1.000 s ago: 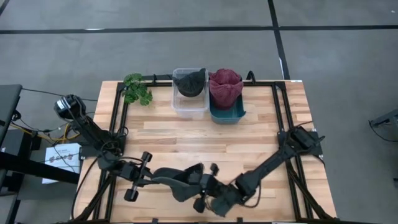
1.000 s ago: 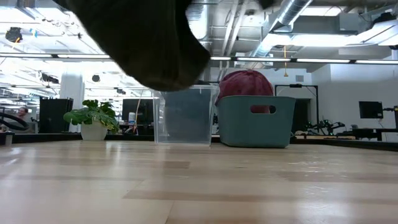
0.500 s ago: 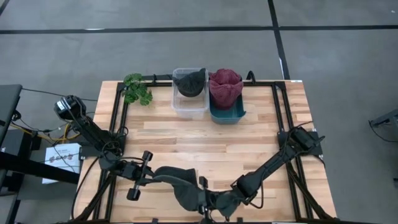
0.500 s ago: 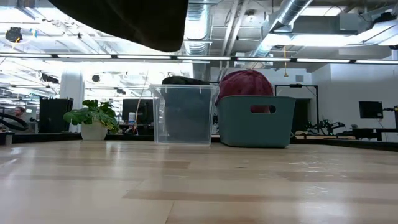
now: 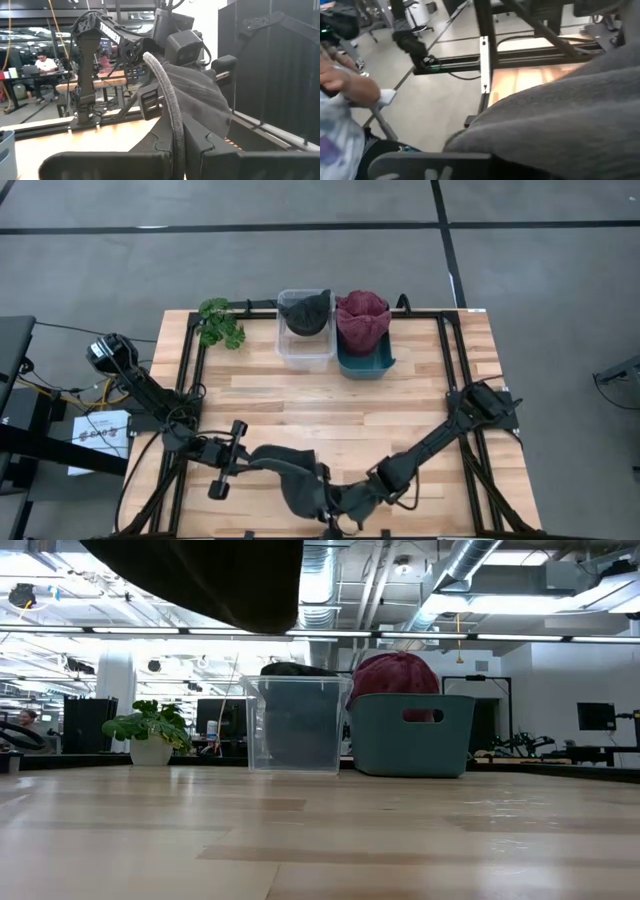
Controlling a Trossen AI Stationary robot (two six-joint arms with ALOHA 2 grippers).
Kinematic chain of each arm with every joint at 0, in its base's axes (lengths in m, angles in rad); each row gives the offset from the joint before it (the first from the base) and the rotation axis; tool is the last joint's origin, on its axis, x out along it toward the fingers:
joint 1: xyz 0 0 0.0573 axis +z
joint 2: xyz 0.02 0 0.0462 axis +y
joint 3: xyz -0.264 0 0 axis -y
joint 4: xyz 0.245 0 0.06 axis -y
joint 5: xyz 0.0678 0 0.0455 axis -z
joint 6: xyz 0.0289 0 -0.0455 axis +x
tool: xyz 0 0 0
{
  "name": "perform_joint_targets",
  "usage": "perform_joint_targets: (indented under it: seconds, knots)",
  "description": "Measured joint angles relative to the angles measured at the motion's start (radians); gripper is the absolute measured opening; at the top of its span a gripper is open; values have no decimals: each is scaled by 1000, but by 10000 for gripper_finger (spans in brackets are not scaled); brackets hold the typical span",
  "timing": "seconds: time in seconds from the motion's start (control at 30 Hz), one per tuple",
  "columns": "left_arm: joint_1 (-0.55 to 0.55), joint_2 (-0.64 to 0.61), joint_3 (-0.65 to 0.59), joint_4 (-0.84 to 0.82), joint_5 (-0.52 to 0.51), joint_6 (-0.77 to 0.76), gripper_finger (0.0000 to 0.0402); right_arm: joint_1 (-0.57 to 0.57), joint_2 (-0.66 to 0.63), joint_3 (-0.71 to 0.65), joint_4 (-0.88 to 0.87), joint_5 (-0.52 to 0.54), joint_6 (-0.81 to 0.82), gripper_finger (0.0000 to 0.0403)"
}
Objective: Pick & Place hat
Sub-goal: Put the black cap into the transparent bin
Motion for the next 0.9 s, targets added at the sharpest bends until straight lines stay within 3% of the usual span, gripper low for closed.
perform_joint_targets:
  seconds: [0.53, 0.77, 0.9]
  knots:
    - [0, 0, 1, -5, 25, -5, 15, 148, -6, 0, -75, 133, -7, 0]
    - [0, 0, 1, -4, 37, -5, 15, 223, -6, 0, -115, 263, 44, 0]
    - [5, -1, 0, 1, -27, 3, 15, 281, -6, 0, -152, 342, 61, 0]
